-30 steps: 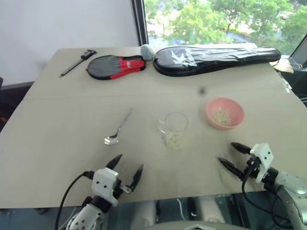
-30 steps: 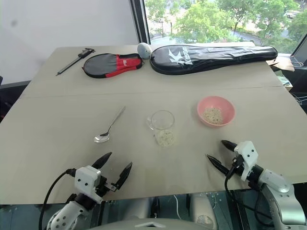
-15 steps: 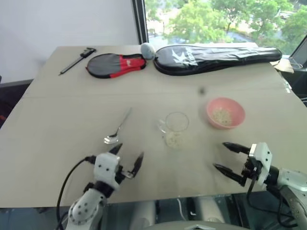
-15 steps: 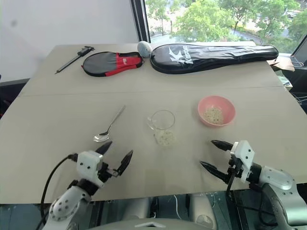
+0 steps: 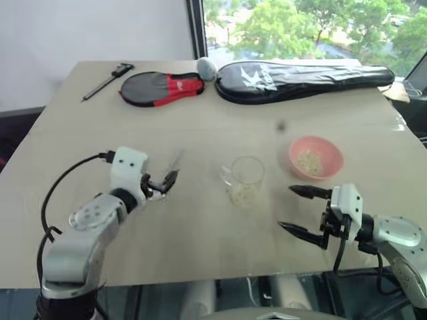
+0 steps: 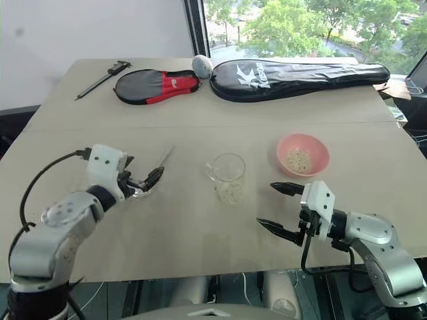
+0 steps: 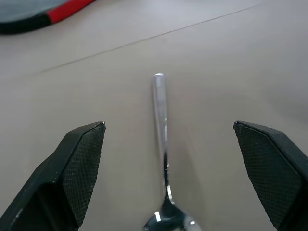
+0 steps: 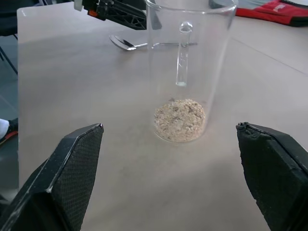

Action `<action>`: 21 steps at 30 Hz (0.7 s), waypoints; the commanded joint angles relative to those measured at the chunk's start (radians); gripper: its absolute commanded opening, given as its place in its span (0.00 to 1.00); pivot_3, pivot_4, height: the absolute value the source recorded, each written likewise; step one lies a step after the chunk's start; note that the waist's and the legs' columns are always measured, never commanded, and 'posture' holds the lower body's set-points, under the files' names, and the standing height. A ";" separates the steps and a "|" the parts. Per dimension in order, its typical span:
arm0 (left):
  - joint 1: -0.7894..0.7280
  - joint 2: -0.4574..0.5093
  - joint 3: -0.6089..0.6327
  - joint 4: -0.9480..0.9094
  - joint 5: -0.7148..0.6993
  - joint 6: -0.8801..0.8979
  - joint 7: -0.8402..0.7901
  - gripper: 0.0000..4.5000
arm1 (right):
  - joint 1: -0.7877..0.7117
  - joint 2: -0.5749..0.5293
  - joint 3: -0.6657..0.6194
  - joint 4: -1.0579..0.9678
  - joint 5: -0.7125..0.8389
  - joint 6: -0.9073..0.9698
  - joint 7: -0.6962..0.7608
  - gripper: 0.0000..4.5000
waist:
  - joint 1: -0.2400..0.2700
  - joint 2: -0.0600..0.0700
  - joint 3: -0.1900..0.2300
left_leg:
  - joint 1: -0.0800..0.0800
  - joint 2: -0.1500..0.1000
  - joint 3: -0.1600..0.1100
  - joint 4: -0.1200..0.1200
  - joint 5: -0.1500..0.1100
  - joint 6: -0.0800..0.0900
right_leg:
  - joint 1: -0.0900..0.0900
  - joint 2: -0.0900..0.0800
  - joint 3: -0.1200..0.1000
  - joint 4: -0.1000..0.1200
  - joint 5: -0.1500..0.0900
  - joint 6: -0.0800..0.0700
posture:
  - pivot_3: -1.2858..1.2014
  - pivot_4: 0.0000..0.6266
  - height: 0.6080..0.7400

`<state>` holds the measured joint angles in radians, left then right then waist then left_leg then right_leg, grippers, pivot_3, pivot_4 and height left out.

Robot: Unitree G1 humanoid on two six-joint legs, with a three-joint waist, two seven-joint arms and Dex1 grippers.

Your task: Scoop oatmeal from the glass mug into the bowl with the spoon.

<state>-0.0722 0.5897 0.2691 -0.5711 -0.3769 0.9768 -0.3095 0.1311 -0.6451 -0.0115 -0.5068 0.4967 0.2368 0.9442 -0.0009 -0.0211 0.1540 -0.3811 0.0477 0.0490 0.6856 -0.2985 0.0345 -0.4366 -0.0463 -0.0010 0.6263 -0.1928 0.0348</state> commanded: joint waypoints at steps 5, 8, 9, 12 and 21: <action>-0.042 0.076 -0.047 0.130 -0.018 0.144 -0.062 1.00 | -0.017 0.009 -0.002 -0.034 -0.003 -0.017 -0.022 0.99 | -0.001 -0.001 0.000 | 0.000 0.000 0.000 0.000 0.000 0.000 | 0.000 0.000 0.000 0.000 0.000 0.000 | 0.52 0.24 1.00; -0.053 0.074 -0.061 0.170 -0.014 0.152 -0.067 1.00 | -0.009 0.012 -0.003 -0.037 -0.008 -0.020 -0.029 0.99 | 0.001 0.000 0.000 | 0.001 0.000 0.001 0.000 0.000 0.000 | 0.000 0.000 0.000 0.000 0.000 0.000 | 0.52 0.24 1.00; -0.055 0.076 -0.067 0.180 -0.012 0.152 -0.069 1.00 | -0.006 0.014 -0.003 -0.038 -0.011 -0.022 -0.031 0.99 | 0.002 0.000 0.000 | 0.001 0.000 0.001 0.000 0.000 0.000 | 0.001 0.000 0.000 0.000 0.000 -0.001 | 0.52 0.24 1.00; -0.055 0.078 -0.073 0.199 -0.007 0.145 -0.076 0.88 | 0.002 0.016 0.000 -0.045 -0.015 -0.025 -0.037 1.00 | 0.005 0.000 0.000 | 0.002 0.000 0.001 0.000 0.000 0.000 | 0.002 0.000 0.000 0.001 0.001 -0.002 | 0.52 0.24 1.00; -0.044 0.077 -0.088 0.223 0.004 0.119 -0.101 0.05 | -0.006 0.021 0.010 -0.039 -0.023 -0.026 -0.037 1.00 | 0.012 0.002 -0.001 | 0.004 0.000 0.001 0.000 0.000 0.000 | 0.003 0.000 0.000 0.001 0.001 -0.002 | 0.52 0.24 1.00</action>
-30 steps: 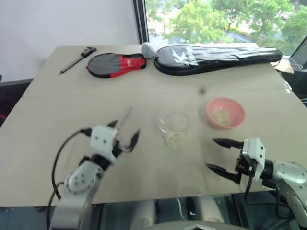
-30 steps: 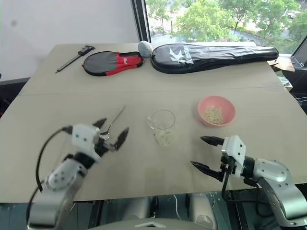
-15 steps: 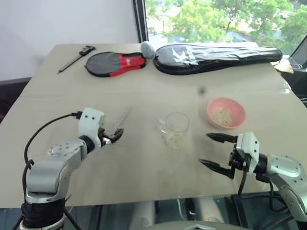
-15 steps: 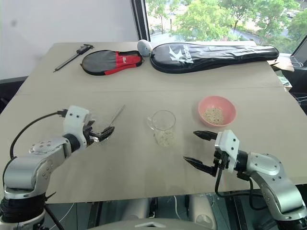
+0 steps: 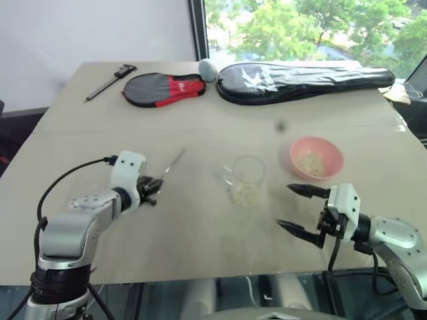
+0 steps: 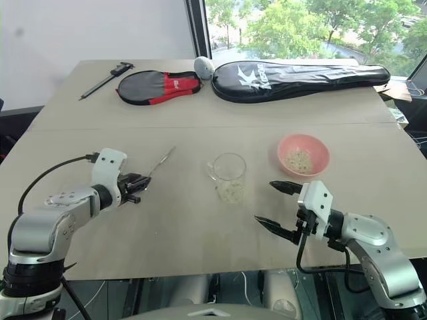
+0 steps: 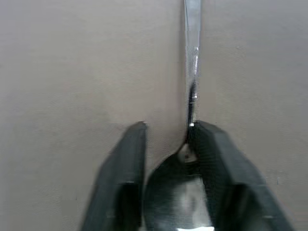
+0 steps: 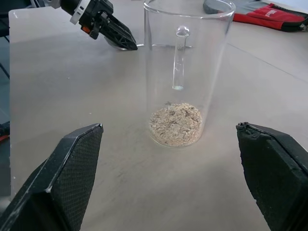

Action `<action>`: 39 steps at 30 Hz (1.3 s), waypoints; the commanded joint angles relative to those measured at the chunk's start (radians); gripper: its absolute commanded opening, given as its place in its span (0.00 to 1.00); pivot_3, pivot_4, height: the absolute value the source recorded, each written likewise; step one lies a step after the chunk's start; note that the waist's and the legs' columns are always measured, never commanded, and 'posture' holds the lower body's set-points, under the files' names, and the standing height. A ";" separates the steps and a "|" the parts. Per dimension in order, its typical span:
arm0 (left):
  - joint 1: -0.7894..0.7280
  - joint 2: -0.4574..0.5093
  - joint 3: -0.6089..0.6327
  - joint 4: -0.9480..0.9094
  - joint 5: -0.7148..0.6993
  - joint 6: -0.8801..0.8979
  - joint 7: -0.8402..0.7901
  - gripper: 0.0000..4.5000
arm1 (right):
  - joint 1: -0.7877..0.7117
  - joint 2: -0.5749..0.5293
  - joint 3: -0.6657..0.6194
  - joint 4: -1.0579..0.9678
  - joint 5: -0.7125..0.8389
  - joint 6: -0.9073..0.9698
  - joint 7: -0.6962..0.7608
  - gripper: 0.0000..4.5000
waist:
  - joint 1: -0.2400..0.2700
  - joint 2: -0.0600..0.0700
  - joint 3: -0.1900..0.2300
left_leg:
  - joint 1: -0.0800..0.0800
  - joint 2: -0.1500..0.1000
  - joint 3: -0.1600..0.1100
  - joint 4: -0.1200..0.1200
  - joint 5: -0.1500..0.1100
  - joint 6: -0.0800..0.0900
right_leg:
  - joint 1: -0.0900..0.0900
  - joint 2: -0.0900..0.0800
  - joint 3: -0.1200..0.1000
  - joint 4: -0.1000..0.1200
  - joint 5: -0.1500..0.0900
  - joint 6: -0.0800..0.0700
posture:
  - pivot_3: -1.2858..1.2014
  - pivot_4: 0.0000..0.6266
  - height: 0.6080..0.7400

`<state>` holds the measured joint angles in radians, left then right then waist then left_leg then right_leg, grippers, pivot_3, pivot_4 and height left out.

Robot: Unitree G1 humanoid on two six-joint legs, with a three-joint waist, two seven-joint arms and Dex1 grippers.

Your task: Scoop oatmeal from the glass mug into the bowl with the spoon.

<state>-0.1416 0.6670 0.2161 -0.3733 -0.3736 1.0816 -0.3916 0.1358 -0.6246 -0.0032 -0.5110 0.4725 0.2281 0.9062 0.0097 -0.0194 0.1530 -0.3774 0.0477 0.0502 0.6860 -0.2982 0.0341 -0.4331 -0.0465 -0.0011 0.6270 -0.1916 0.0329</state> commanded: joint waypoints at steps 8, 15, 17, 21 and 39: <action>0.061 -0.008 -0.026 0.041 0.030 -0.082 -0.020 0.02 | -0.018 0.003 0.007 -0.021 -0.004 -0.023 0.003 1.00 | 0.002 0.002 -0.001 | 0.000 0.000 0.000 0.000 0.000 0.000 | 0.000 0.000 0.000 0.000 0.000 0.000 | 0.52 0.24 1.00; 0.036 -0.066 0.031 0.085 0.075 -0.350 0.008 0.02 | -0.038 0.003 -0.020 0.001 0.006 -0.017 -0.003 1.00 | 0.003 0.003 -0.002 | 0.000 0.000 0.001 0.001 0.000 0.000 | 0.000 0.000 -0.001 0.000 0.000 0.000 | 0.52 0.24 1.00; 0.014 -0.081 0.041 0.090 0.086 -0.443 0.006 0.02 | -0.078 0.008 -0.058 0.022 0.040 0.010 -0.027 1.00 | 0.004 0.000 0.000 | -0.001 0.000 0.001 0.001 0.000 0.000 | 0.000 0.000 -0.001 0.000 0.000 0.000 | 0.52 0.24 1.00; -0.021 -0.082 0.021 0.088 0.117 -0.636 -0.033 0.02 | -0.193 0.035 -0.130 0.052 0.123 0.095 -0.119 1.00 | 0.004 -0.002 0.001 | -0.002 0.000 0.002 0.002 0.000 0.000 | 0.000 0.000 -0.002 0.000 0.001 -0.001 | 0.52 0.24 1.00; -0.224 -0.060 -0.174 0.026 0.142 -0.911 -0.273 0.02 | -0.795 0.212 -0.148 0.199 0.609 0.678 -0.536 1.00 | 0.001 -0.002 0.002 | -0.004 0.000 0.002 0.001 0.000 0.000 | -0.001 0.000 -0.002 -0.001 0.003 0.002 | 0.52 0.24 1.00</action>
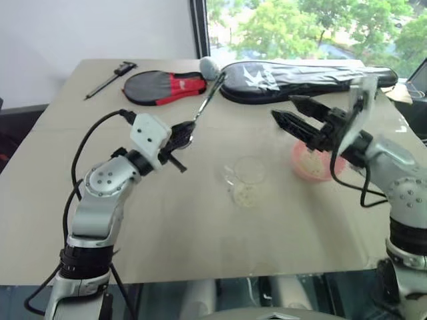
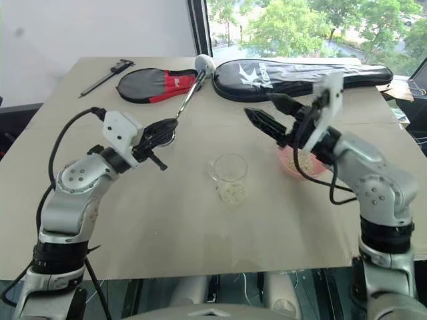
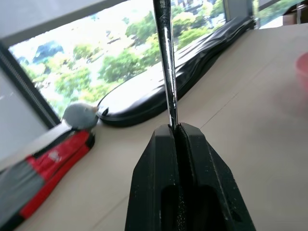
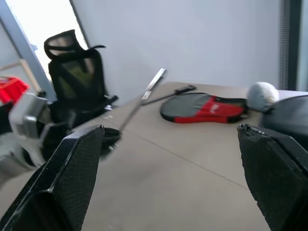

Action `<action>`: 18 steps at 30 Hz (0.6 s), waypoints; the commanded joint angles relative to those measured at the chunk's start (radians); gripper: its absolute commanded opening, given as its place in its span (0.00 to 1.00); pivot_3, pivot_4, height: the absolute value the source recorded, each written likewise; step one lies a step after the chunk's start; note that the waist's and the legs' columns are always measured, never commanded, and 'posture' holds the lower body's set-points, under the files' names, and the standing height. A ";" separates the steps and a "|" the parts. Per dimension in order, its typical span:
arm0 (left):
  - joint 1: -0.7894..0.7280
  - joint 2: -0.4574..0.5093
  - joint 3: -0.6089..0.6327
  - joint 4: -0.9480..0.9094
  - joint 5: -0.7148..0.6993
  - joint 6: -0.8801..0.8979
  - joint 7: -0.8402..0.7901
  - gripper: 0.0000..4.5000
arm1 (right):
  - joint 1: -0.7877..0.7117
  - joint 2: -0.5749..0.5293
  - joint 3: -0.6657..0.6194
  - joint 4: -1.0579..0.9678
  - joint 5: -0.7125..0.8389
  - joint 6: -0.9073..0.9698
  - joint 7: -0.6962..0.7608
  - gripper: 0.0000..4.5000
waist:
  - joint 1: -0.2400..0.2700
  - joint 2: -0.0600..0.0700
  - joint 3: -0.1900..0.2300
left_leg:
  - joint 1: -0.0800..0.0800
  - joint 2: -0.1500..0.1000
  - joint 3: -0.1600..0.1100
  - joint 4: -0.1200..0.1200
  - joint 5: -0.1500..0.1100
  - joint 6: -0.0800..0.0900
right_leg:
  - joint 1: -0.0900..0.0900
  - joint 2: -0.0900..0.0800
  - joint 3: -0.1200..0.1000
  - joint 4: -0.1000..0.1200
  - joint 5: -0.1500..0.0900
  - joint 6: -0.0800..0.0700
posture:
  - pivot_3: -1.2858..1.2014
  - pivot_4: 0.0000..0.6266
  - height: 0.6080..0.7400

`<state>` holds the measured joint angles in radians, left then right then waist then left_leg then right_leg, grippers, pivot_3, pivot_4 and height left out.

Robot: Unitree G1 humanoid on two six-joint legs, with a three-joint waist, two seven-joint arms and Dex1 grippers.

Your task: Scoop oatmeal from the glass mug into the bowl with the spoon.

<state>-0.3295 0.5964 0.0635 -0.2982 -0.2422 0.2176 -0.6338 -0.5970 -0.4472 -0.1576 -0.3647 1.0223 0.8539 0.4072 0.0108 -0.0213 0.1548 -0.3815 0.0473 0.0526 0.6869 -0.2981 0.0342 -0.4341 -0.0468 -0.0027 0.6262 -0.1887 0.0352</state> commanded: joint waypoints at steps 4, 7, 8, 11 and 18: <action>-0.055 0.010 -0.050 -0.062 0.006 -0.056 -0.067 0.02 | -0.133 0.133 -0.019 0.135 0.125 0.078 -0.117 1.00 | 0.000 0.000 0.000 | -0.001 0.000 0.000 0.000 0.000 0.000 | -0.001 0.000 0.000 0.000 0.000 0.001 | 0.52 0.24 1.00; -0.047 0.015 -0.058 -0.072 -0.005 -0.051 -0.095 0.02 | -0.158 0.173 0.000 0.130 0.152 0.093 -0.123 1.00 | 0.000 0.000 0.000 | -0.003 0.000 0.000 0.000 0.000 0.000 | -0.003 0.000 0.000 0.000 0.000 0.001 | 0.52 0.24 1.00; -0.040 0.017 -0.059 -0.075 -0.011 -0.047 -0.106 0.02 | -0.163 0.184 0.010 0.127 0.152 0.094 -0.122 1.00 | 0.000 0.000 0.000 | -0.005 0.000 0.000 0.000 0.000 0.000 | -0.005 0.000 0.000 0.000 0.000 0.001 | 0.52 0.24 1.00; -0.033 0.009 -0.053 -0.076 -0.032 -0.037 -0.121 0.02 | -0.176 0.207 0.029 0.129 0.137 0.089 -0.115 1.00 | 0.000 0.000 0.000 | -0.008 0.000 0.000 0.000 0.000 0.000 | -0.008 0.000 0.000 0.000 0.001 0.001 | 0.52 0.24 1.00; -0.024 0.012 -0.053 -0.064 -0.028 -0.045 -0.139 0.00 | -0.182 0.223 0.038 0.132 0.117 0.080 -0.098 0.83 | 0.000 0.000 0.000 | -0.013 0.000 -0.001 0.000 0.000 0.000 | -0.012 0.000 -0.001 0.001 0.001 0.001 | 0.52 0.24 1.00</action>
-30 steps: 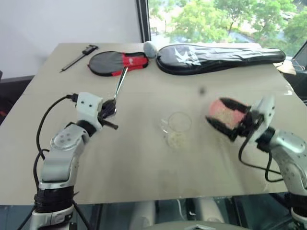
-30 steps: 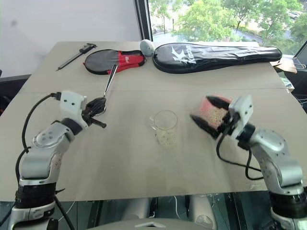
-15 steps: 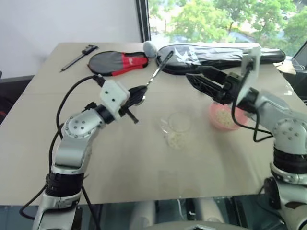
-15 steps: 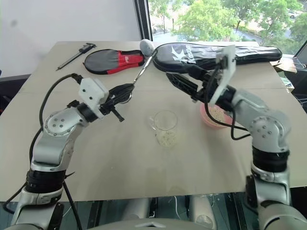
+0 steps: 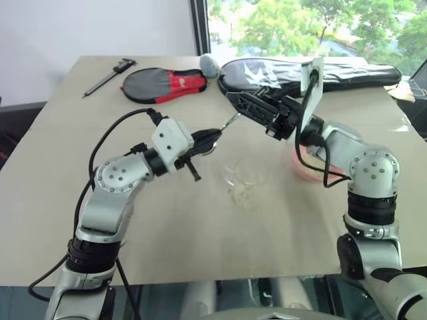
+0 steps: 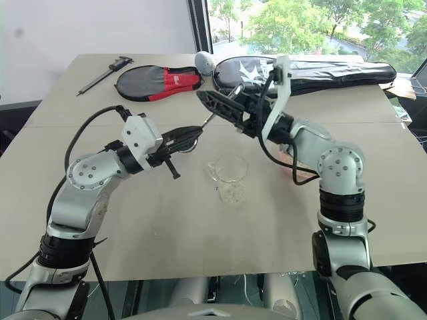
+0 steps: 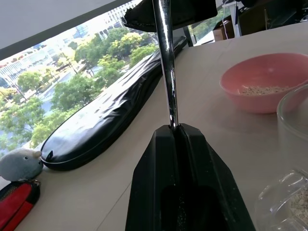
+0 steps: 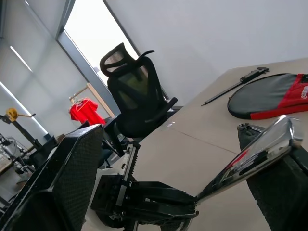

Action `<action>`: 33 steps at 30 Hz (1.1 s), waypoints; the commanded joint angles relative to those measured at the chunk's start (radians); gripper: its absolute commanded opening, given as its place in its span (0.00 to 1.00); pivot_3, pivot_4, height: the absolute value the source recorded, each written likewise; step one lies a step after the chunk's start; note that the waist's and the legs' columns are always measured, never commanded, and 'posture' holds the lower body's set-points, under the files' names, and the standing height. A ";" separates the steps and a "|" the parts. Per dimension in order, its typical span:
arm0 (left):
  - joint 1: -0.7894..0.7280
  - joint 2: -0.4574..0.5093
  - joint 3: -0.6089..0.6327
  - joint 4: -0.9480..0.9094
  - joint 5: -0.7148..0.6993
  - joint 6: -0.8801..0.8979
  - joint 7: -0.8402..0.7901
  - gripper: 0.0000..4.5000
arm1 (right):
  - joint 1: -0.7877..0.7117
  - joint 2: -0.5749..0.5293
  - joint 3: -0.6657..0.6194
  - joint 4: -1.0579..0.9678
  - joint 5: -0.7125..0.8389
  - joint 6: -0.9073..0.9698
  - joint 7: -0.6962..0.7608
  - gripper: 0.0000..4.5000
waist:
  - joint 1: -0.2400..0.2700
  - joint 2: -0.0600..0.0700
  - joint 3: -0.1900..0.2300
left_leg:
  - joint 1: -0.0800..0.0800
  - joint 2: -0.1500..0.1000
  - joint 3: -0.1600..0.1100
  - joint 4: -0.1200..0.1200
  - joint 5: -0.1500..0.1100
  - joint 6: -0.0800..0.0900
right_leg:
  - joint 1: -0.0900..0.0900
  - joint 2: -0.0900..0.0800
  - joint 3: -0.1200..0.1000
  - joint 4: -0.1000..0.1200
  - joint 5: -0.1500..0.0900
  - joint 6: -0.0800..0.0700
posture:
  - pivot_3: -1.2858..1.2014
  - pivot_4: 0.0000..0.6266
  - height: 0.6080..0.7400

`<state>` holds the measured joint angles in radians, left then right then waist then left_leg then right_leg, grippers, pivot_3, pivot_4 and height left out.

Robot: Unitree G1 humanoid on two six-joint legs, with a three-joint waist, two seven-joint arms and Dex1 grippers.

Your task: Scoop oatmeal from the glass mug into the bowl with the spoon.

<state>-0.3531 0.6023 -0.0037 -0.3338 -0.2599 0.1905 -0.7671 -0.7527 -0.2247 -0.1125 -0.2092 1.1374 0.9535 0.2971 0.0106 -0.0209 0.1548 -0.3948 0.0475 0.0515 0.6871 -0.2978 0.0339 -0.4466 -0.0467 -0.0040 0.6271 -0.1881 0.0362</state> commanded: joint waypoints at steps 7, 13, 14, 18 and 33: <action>0.017 0.005 0.005 -0.026 -0.001 -0.023 -0.016 0.00 | -0.022 0.005 -0.015 -0.025 -0.006 -0.022 0.010 0.20 | -0.001 0.000 0.000 | 0.000 0.000 0.000 0.000 0.000 0.000 | 0.000 0.000 0.000 0.000 0.000 0.000 | 0.52 0.24 1.00; 0.017 0.010 0.013 -0.033 -0.006 0.022 -0.006 0.00 | -0.018 0.011 -0.020 -0.021 -0.017 -0.025 0.001 0.01 | -0.001 0.000 0.000 | -0.001 0.000 0.000 0.000 0.000 0.000 | -0.001 0.000 -0.001 0.000 0.000 0.000 | 0.52 0.24 1.00; 0.018 0.010 0.014 -0.035 -0.005 0.025 -0.003 0.00 | -0.018 0.012 -0.020 -0.021 -0.018 -0.024 -0.001 0.01 | -0.001 0.000 0.000 | -0.001 0.000 -0.001 0.000 0.000 0.000 | -0.001 0.000 -0.001 0.000 0.000 0.000 | 0.52 0.24 1.00; 0.010 -0.005 0.030 -0.033 0.002 0.012 0.026 0.07 | -0.019 0.015 -0.021 -0.019 -0.018 -0.021 -0.011 0.00 | -0.001 0.000 0.000 | -0.001 0.000 -0.001 0.000 0.000 0.000 | -0.001 0.000 -0.001 0.000 0.000 0.000 | 0.52 0.24 1.00; 0.069 -0.033 0.173 -0.111 -0.108 0.033 0.110 0.58 | -0.099 0.025 -0.171 0.087 0.060 -0.046 -0.171 0.00 | -0.002 0.000 0.000 | -0.001 0.000 -0.001 0.000 0.000 0.000 | -0.001 0.000 -0.001 0.001 0.000 0.000 | 0.52 0.24 1.00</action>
<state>-0.3039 0.5713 0.1038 -0.3901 -0.3161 0.2155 -0.6728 -0.8249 -0.1918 -0.2357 -0.1196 1.1569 0.9300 0.1559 0.0082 -0.0204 0.1547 -0.3956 0.0476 0.0503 0.6874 -0.2975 0.0335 -0.4473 -0.0467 -0.0052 0.6278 -0.1880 0.0361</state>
